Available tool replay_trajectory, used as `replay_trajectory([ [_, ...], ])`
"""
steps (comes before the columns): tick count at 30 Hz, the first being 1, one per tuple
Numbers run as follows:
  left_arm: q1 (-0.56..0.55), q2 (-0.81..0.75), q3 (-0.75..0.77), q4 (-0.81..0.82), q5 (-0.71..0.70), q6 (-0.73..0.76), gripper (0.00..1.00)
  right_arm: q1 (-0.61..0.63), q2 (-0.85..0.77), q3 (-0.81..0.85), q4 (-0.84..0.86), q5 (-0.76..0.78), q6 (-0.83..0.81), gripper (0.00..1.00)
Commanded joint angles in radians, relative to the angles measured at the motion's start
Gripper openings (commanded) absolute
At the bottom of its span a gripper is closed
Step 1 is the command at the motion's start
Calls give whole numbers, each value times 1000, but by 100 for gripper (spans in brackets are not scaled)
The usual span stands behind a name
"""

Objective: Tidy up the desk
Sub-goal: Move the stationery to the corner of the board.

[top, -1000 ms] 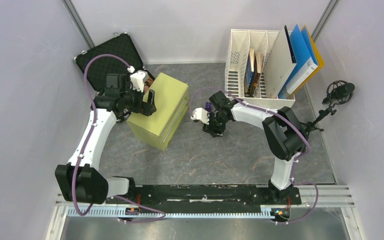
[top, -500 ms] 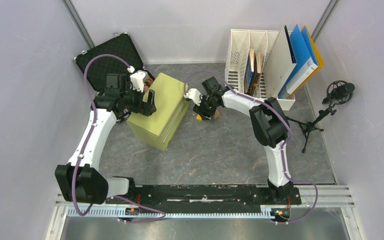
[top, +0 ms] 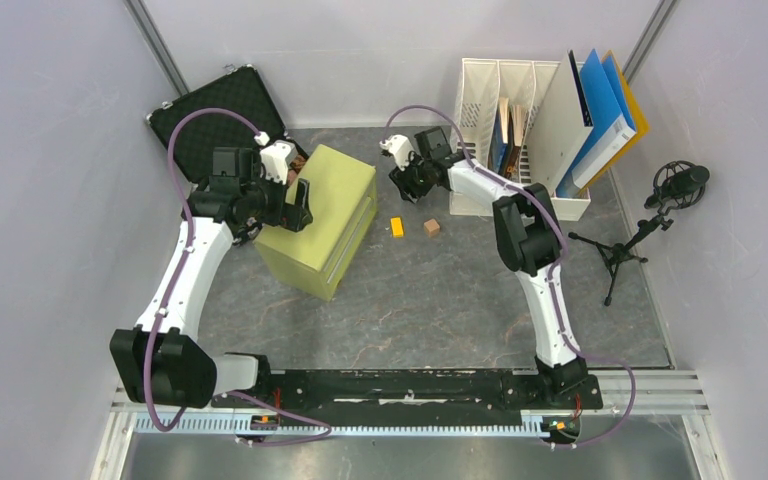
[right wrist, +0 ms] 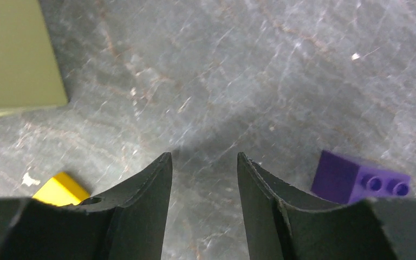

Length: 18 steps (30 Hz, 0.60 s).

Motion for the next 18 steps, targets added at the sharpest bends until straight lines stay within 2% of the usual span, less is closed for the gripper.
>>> replay_trajectory([
  [1,-23,20,0,-27,95,-23,100,4,-159,-107,88,-69,-13,54],
  [7,-23,19,4,-19,97,-23,100,4,-321,-247,20,-178,-64,54],
  [11,-24,19,3,-13,94,-25,100,5,-392,-372,0,-357,-65,55],
  [16,-23,19,6,-11,87,-26,100,6,-382,-439,10,-571,-2,54],
  [18,-23,20,8,-11,82,-26,100,15,-359,-442,23,-610,22,55],
])
